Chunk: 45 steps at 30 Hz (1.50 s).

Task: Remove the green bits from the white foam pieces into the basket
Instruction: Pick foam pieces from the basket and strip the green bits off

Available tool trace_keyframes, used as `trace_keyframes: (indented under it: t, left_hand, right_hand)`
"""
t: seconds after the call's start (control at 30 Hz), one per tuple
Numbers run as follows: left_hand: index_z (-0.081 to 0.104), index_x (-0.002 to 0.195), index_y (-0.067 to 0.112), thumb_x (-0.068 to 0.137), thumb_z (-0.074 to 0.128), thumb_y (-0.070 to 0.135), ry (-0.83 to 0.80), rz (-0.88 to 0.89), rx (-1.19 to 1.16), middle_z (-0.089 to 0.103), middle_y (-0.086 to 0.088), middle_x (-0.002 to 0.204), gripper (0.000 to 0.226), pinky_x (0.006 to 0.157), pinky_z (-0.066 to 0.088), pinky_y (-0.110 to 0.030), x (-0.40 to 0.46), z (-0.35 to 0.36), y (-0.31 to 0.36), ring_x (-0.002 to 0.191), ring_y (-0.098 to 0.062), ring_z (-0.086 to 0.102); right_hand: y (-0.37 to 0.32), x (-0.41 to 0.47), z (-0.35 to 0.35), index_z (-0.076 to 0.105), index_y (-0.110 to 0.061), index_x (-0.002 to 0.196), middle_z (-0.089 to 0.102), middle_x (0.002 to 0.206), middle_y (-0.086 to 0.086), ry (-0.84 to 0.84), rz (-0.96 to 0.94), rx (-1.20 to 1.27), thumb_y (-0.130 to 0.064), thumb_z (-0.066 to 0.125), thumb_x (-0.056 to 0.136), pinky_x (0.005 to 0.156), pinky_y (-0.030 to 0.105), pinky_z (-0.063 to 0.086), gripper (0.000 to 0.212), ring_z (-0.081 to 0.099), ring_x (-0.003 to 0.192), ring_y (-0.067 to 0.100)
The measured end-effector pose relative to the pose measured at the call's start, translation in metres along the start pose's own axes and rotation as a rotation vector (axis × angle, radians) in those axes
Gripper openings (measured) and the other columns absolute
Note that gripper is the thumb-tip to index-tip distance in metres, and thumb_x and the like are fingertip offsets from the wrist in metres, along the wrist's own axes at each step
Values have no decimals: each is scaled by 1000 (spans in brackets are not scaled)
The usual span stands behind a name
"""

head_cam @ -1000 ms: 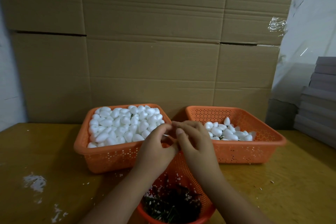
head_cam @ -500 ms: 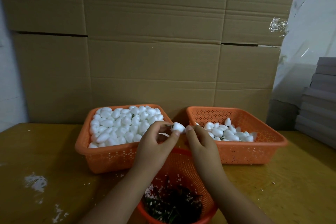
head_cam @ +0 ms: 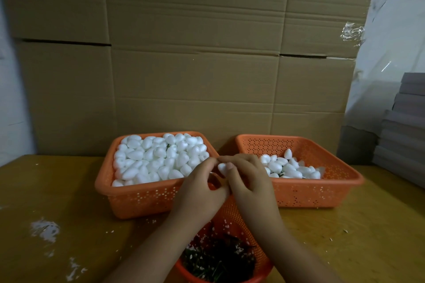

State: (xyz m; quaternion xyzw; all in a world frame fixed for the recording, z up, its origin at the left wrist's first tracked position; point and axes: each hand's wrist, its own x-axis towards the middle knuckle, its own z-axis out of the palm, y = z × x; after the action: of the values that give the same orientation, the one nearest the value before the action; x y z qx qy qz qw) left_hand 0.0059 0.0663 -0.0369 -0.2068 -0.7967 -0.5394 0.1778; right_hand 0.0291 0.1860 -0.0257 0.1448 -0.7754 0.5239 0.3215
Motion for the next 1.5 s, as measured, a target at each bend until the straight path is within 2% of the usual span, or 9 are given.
trace_keyframes:
  t: [0.13, 0.23, 0.33, 0.47, 0.6, 0.77, 1.13, 1.37, 1.5]
  left_hand:
    - [63, 97, 41, 78, 60, 43, 15, 7, -55, 70, 21, 94, 19, 80, 55, -29, 1, -2, 0, 91, 3, 65]
    - [65, 92, 39, 85, 68, 38, 59, 15, -115, 70, 22, 93, 8, 76, 51, -16, 2, -2, 1, 90, 4, 65]
    - [65, 89, 38, 86, 70, 29, 108, 23, -134, 69, 21, 90, 11, 74, 48, -11, 2, -2, 1, 88, 2, 65]
    - [65, 93, 37, 87, 70, 27, 93, 19, -138, 69, 21, 91, 12, 74, 47, -10, 2, -2, 1, 89, 2, 64]
    - [65, 93, 38, 87, 70, 28, 87, 26, -146, 69, 21, 91, 13, 74, 48, -10, 2, -2, 0, 90, 2, 64]
    - [65, 92, 39, 87, 70, 27, 100, 31, -150, 69, 21, 91, 14, 73, 47, -9, 1, -2, 0, 87, 1, 65]
    - [64, 93, 39, 87, 70, 28, 99, 26, -134, 68, 23, 92, 13, 74, 46, -8, 0, -3, -1, 90, 3, 63]
    - [64, 92, 38, 88, 70, 31, 76, 31, -104, 67, 23, 92, 10, 76, 48, -12, 2, -2, -3, 90, 4, 63]
    - [65, 94, 37, 89, 67, 35, 31, 55, -77, 68, 20, 93, 6, 75, 50, -16, 2, -2, -5, 90, 2, 64]
  right_hand:
    - [0, -3, 3, 67, -33, 117, 58, 111, -18, -60, -33, -63, -27, 55, 97, 93, 18, 43, 23, 53, 113, 0]
    - [-1, -2, 1, 62, -40, 102, 61, 102, -20, -3, 56, 46, -30, 54, 98, 82, 16, 47, 14, 59, 101, -1]
    - [4, 2, -2, 63, -27, 89, 63, 91, -10, 47, 148, 71, -28, 50, 98, 75, 24, 45, 16, 58, 88, 4]
    - [6, 2, -2, 64, -26, 85, 60, 86, -10, 46, 176, 49, -29, 50, 98, 68, 16, 39, 19, 55, 82, 2]
    - [5, 2, -1, 66, -28, 86, 66, 89, -11, 58, 179, 51, -25, 52, 95, 73, 21, 47, 16, 60, 86, 3]
    - [5, 4, -2, 67, -26, 81, 67, 74, -11, 68, 288, 135, -18, 56, 92, 63, 18, 42, 17, 58, 68, 1]
    - [5, 6, -5, 58, 2, 75, 56, 61, -1, 59, 393, 223, -20, 56, 92, 62, 28, 42, 28, 50, 60, 8]
    - [4, 4, -7, 66, -16, 79, 58, 64, -6, 117, 309, 200, -18, 54, 93, 53, 12, 40, 18, 49, 58, 1]
    - [0, 3, -6, 69, -22, 82, 68, 83, -6, 112, 213, 192, -17, 54, 94, 67, 14, 47, 19, 60, 77, 1]
